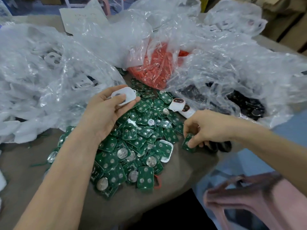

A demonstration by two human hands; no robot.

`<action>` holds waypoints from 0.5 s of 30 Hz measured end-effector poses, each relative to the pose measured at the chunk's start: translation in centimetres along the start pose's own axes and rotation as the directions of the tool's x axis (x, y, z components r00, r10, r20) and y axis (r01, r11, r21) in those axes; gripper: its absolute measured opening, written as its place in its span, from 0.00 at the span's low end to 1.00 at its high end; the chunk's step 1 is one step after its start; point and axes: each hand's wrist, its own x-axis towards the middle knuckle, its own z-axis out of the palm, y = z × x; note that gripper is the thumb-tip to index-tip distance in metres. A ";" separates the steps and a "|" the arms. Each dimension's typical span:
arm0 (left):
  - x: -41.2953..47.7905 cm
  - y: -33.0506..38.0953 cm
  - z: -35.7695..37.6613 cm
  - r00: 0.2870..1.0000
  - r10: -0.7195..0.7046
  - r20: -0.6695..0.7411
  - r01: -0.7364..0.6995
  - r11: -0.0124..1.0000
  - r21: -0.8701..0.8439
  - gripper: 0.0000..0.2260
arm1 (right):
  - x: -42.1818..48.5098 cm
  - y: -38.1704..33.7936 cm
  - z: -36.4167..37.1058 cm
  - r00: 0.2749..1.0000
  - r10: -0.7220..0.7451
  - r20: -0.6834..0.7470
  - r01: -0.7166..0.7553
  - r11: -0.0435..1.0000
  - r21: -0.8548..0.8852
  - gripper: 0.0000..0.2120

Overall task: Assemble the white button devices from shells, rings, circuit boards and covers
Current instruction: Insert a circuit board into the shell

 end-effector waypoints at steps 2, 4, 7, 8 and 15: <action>0.1 -0.1 0.1 1.000 0.006 -0.003 -0.006 1.000 0.016 0.10 | 0.1 -0.3 0.2 1.000 0.015 -0.023 -0.017 0.997 -0.073 0.10; 0.2 -0.2 0.1 1.000 0.013 -0.004 -0.012 1.000 0.025 0.10 | 0.1 -0.7 0.5 0.998 0.012 -0.057 -0.023 0.983 -0.182 0.11; 0.2 -0.3 0.2 1.000 0.020 0.008 -0.020 0.999 0.031 0.10 | 0.1 -1.4 0.8 0.998 -0.002 -0.063 -0.017 0.955 -0.296 0.11; 0.3 -0.4 0.2 1.000 0.022 0.011 -0.023 0.999 0.035 0.10 | 0.2 -1.6 0.8 0.998 -0.003 -0.063 -0.018 0.944 -0.329 0.12; 0.3 -0.6 0.3 1.000 -0.028 0.006 0.028 0.999 0.031 0.10 | -0.6 -2.5 2.7 0.982 -0.052 -0.184 -0.058 0.836 -0.546 0.05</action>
